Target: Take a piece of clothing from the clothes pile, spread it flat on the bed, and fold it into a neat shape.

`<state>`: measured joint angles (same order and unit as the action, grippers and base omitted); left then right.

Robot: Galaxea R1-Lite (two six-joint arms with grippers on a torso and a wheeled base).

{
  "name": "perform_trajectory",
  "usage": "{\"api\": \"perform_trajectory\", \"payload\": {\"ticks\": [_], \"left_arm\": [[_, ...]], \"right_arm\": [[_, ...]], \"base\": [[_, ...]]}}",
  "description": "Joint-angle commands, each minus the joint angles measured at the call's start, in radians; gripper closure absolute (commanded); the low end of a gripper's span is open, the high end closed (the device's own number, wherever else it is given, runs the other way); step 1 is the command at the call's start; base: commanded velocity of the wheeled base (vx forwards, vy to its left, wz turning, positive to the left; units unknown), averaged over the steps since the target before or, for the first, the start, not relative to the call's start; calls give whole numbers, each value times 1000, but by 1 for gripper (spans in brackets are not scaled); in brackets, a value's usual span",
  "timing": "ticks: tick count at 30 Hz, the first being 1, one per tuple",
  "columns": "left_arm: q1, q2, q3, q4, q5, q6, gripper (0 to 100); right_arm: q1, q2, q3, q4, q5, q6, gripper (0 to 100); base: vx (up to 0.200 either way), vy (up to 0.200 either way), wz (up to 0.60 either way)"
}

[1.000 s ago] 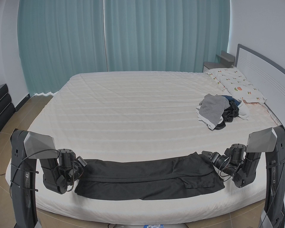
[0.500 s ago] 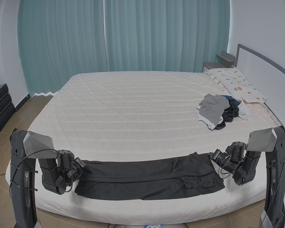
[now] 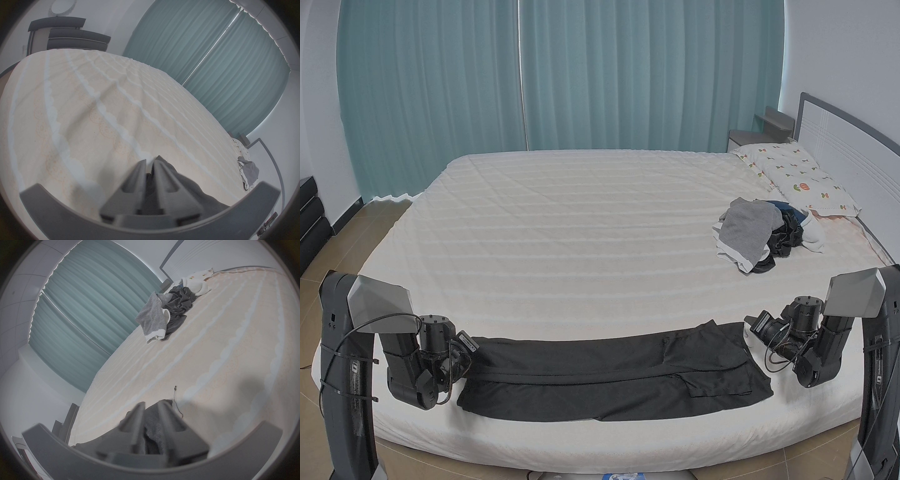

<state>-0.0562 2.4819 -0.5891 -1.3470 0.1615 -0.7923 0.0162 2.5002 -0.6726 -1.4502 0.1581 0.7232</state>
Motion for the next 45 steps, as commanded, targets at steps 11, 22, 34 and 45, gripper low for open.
{"api": "perform_trajectory", "payload": {"ticks": [11,22,34,45], "left_arm": [[53,-120,52,-3,-20,-22,0],[68,-210,190,-6,-174,-18,0],[-11,-178,160,3,-172,71,0],[-22,-130,-44,236,-177,343,0]], "right_arm": [[-21,-57,65,-12,8,38,0],[-7,-58,88,-13,11,39,0],[-1,-84,176,-62,12,47,0],[15,-103,217,-88,31,58,0]], "base": [[0,0,0],[0,0,0],[-50,0,0],[0,0,0]]}}
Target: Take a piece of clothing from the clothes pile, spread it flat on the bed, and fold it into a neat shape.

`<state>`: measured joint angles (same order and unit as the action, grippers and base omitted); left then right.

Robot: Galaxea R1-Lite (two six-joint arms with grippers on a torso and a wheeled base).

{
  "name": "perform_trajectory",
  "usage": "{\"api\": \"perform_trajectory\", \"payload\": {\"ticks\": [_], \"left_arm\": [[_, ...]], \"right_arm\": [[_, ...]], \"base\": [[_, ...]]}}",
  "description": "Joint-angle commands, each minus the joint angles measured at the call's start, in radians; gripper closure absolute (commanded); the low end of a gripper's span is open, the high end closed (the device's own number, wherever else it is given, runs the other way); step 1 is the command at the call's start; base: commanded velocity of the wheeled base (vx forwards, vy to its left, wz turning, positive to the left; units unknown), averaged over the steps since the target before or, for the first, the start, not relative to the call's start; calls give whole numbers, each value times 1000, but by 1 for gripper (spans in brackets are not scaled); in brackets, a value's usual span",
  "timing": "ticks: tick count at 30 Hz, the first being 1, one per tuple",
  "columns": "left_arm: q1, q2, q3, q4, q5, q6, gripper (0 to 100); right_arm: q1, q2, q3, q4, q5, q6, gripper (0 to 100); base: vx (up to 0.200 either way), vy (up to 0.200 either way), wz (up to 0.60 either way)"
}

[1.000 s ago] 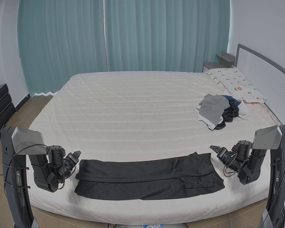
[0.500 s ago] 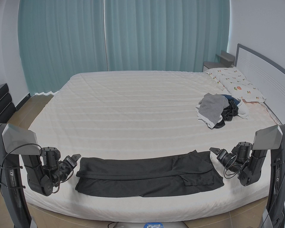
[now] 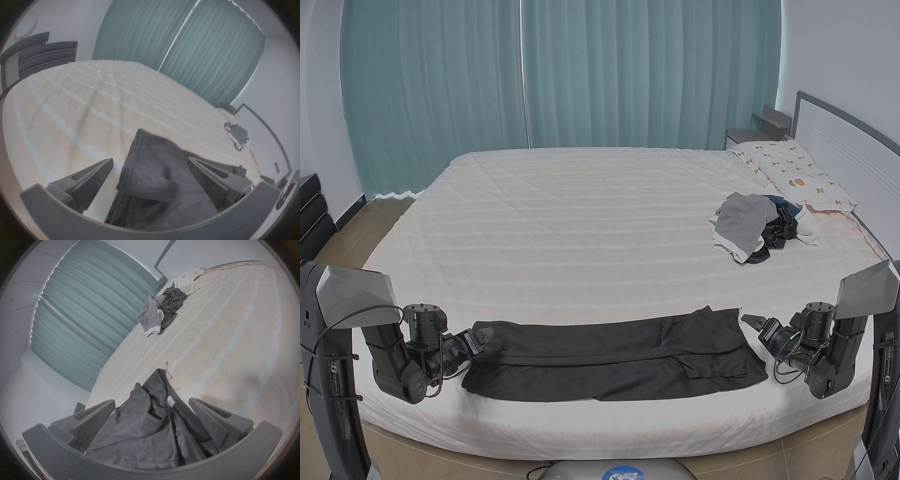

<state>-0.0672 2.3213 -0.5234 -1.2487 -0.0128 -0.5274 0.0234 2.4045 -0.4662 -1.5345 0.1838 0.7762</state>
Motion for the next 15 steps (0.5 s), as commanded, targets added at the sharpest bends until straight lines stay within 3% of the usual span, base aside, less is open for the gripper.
{"api": "perform_trajectory", "payload": {"ticks": [1,6,15], "left_arm": [[-14,32,-158,218,-3,103,0],[-32,36,-227,333,-7,106,0],[-54,90,-221,327,-41,112,0]], "right_arm": [[7,-5,11,-4,5,5,0],[6,-10,15,-4,6,8,0],[15,-10,18,-4,6,9,0]], "base": [[0,0,0],[0,0,0],[0,0,0]]}}
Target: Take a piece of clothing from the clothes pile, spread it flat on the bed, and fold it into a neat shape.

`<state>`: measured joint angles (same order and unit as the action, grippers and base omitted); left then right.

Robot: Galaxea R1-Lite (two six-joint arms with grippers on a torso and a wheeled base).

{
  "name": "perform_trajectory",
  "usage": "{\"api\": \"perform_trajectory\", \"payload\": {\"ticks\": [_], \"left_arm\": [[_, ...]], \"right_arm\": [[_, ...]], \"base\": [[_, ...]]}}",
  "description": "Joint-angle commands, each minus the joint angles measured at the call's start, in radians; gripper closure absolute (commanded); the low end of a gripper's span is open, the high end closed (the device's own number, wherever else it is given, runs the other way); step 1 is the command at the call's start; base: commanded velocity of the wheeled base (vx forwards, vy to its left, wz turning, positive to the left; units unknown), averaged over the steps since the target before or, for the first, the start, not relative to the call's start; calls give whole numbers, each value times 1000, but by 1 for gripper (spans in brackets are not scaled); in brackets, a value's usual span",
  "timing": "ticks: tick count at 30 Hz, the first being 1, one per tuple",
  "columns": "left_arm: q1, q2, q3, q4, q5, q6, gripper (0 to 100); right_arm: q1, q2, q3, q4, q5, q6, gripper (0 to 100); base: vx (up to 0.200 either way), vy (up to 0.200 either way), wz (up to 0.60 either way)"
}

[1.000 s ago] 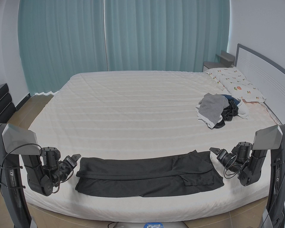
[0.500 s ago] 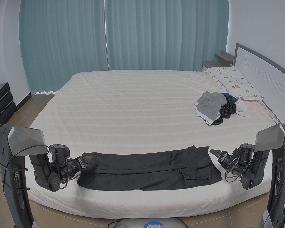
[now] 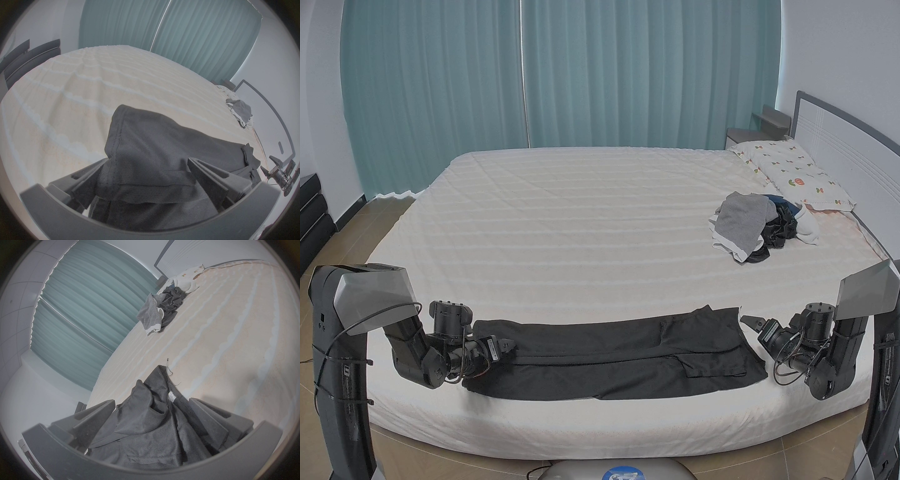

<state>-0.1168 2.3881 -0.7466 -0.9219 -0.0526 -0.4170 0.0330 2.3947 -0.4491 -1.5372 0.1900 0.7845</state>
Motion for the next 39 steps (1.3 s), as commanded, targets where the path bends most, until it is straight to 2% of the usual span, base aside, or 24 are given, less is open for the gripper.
{"api": "perform_trajectory", "payload": {"ticks": [1,9,19,20,25,31,39], "left_arm": [[-4,22,4,2,0,1,0],[2,-13,55,-2,11,29,0],[2,-10,52,-31,-9,24,0],[2,-6,50,-31,-15,26,100],[2,-3,47,-37,-24,23,100],[9,-9,73,-121,-26,24,100],[9,-24,90,-123,-24,23,100]], "right_arm": [[7,0,1,-1,0,1,0],[7,-3,17,-1,0,-1,0],[19,-3,15,-3,0,1,0],[19,-3,15,-3,0,1,0],[19,3,13,-3,0,-1,0],[18,1,15,-3,0,-1,0],[15,0,15,-3,0,1,0]], "base": [[0,0,0],[0,0,0],[0,0,0],[0,0,0],[0,0,0],[0,0,0],[0,0,0]]}}
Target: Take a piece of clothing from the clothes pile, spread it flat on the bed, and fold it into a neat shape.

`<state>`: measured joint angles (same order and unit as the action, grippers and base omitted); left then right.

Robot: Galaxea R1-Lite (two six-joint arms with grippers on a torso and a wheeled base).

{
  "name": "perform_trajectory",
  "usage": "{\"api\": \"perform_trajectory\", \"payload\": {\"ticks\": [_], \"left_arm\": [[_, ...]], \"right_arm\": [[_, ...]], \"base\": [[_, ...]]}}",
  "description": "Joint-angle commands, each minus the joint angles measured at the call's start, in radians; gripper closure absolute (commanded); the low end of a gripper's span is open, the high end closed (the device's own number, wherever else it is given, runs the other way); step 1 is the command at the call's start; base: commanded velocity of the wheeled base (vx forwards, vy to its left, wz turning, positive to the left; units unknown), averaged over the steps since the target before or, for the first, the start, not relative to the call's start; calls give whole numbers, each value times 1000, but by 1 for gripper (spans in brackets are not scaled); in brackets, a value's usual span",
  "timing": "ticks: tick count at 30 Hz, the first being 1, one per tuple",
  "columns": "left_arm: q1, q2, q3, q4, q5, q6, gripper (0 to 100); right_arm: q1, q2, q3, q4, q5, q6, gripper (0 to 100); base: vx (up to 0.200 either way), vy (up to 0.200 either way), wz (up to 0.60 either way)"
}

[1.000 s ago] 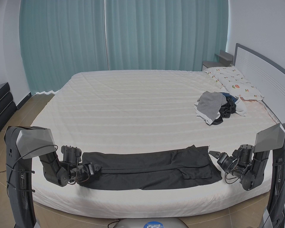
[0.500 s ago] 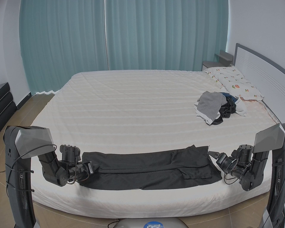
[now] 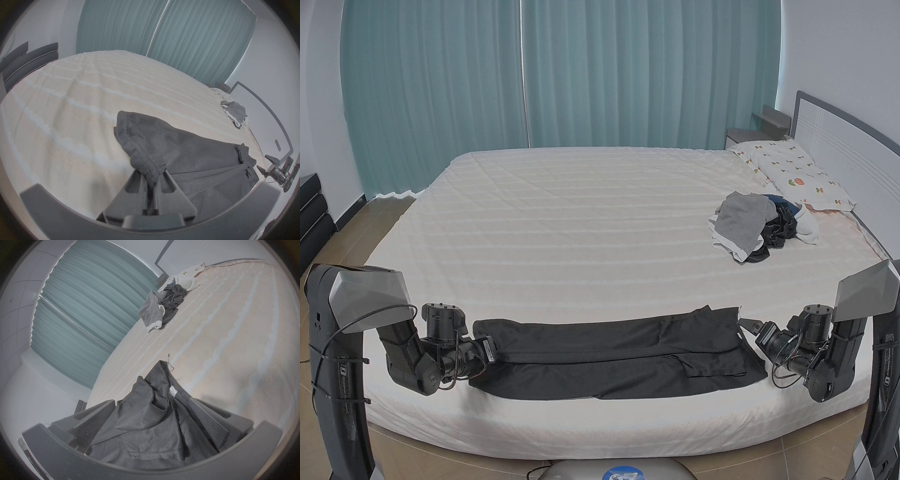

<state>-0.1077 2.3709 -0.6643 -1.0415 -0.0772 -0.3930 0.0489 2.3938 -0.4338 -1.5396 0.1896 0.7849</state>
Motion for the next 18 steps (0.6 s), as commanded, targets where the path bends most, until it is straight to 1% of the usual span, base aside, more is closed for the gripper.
{"api": "perform_trajectory", "payload": {"ticks": [1,4,7,13,18], "left_arm": [[0,-7,8,-2,1,-1,100],[0,-5,5,-2,1,-3,100],[0,-2,-1,-5,1,-3,100],[-1,1,-32,-3,2,-12,100],[-20,-5,-77,3,13,-78,100]], "right_arm": [[-1,1,0,-1,1,-1,0],[-1,1,0,-1,1,1,0],[-1,-1,-2,-1,1,1,0],[-6,-2,-5,1,1,1,0],[-12,-4,-11,-1,-1,-1,0]], "base": [[0,0,0],[0,0,0],[-200,0,0],[0,0,0],[0,0,0]]}}
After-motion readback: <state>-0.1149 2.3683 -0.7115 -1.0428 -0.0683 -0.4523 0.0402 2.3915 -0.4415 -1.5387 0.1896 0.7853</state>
